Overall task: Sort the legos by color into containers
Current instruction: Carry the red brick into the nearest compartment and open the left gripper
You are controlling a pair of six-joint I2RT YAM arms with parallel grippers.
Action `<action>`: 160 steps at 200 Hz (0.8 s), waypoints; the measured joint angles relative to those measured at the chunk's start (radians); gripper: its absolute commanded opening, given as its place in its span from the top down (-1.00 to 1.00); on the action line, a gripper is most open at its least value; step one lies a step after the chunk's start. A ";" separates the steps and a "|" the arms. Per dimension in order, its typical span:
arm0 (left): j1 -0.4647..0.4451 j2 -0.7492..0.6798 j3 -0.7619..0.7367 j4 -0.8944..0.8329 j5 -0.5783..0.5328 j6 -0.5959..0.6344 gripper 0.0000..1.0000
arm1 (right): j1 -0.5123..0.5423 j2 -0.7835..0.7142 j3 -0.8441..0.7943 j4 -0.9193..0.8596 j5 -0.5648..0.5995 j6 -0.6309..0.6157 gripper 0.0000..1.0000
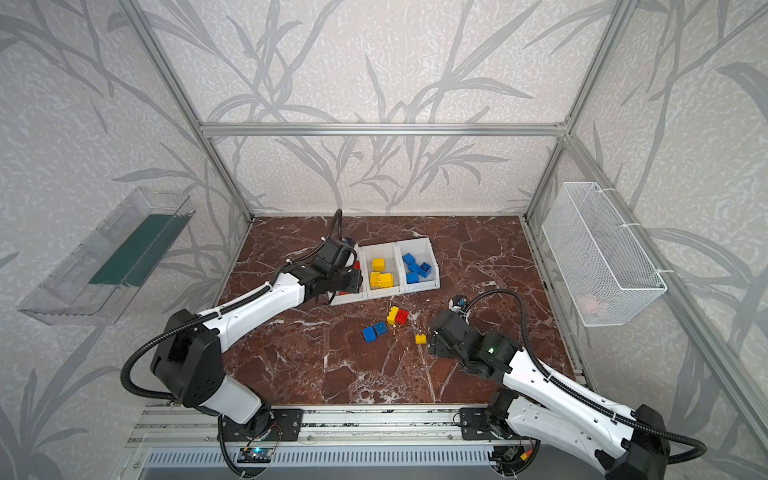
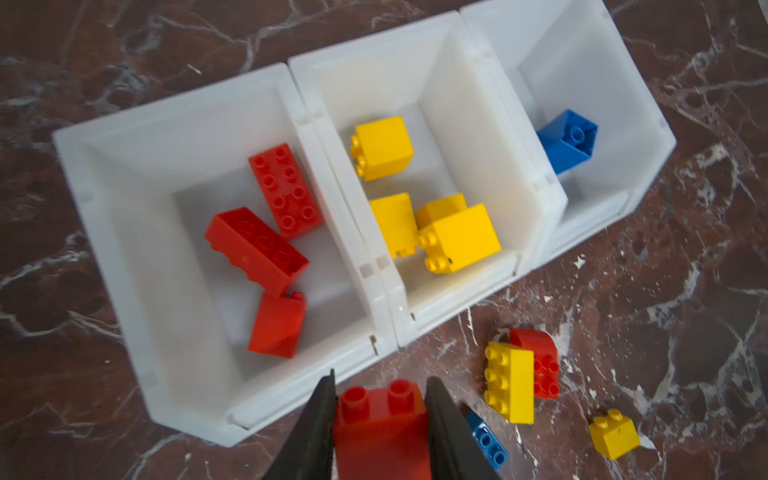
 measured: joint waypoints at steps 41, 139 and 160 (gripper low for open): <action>0.088 0.124 0.097 0.019 -0.004 0.015 0.29 | 0.000 -0.014 0.000 -0.003 0.019 0.000 -0.53; 0.124 0.193 0.144 -0.004 0.023 0.022 -0.14 | 0.000 -0.006 0.000 -0.014 0.026 -0.005 -0.54; 0.125 0.145 0.115 -0.004 0.024 0.019 -0.15 | 0.000 0.039 0.007 -0.014 0.025 -0.034 -0.55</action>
